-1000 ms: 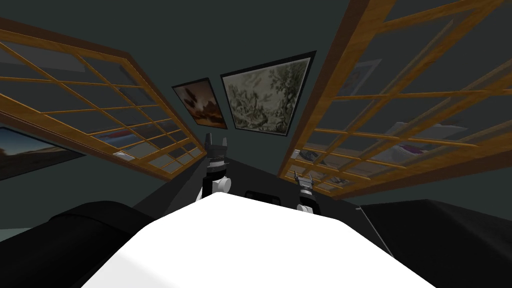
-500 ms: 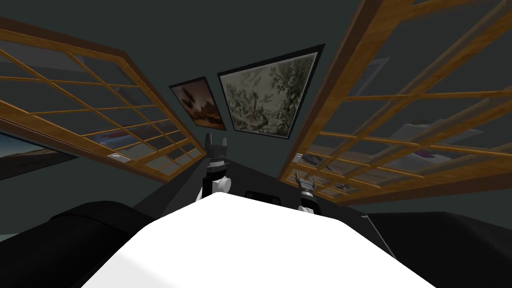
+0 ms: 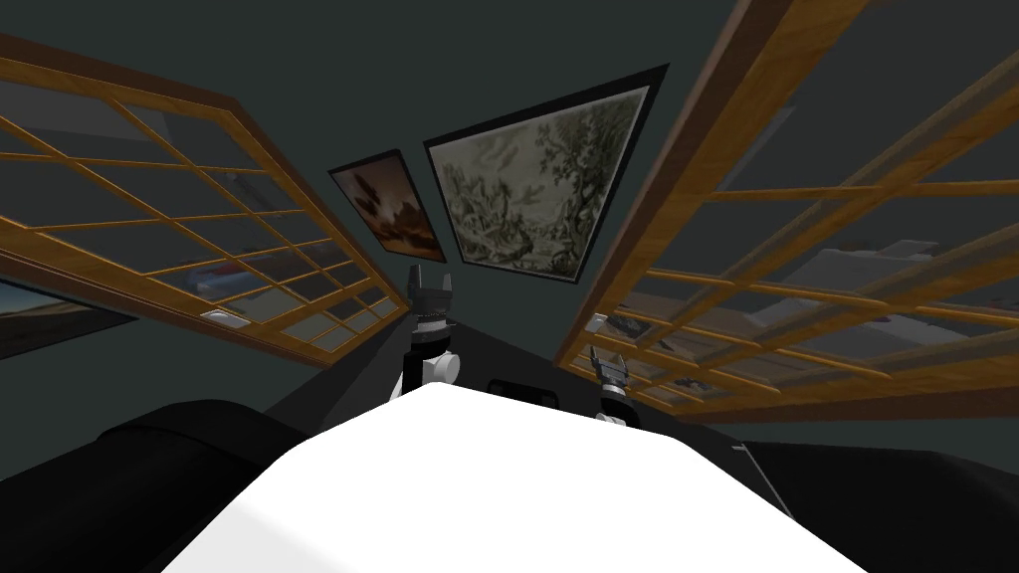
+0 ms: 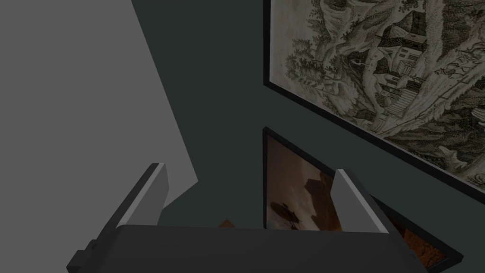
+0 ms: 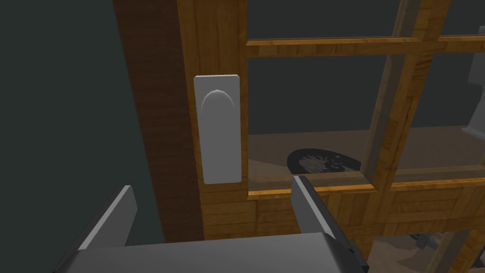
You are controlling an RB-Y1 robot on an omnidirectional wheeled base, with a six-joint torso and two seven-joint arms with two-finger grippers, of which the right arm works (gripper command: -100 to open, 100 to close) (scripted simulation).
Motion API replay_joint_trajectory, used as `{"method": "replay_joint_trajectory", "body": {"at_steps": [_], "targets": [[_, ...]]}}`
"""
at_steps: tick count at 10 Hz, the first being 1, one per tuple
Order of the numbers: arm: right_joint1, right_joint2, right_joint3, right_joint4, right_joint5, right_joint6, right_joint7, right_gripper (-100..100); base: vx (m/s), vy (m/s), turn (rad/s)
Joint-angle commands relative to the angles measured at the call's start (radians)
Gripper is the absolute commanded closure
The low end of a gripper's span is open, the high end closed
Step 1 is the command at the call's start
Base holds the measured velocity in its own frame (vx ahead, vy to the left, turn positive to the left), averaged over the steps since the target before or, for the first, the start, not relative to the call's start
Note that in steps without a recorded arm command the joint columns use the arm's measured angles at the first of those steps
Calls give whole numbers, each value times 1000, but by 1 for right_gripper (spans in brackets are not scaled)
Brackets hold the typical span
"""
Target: Pull the door open
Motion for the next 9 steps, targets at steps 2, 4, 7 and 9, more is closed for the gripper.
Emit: {"method": "replay_joint_trajectory", "body": {"at_steps": [2,4,7,9], "targets": [[-1,-13,-11,19,-8,-9,-19,-100,98,-4,69],[-1,-25,-22,36,-16,-17,-34,-100,182,-21,118],[-1,-51,-46,70,-32,-32,-65,-100,191,-14,151],[-1,-61,-55,83,-38,-38,-77,-100,139,-20,46]]}}
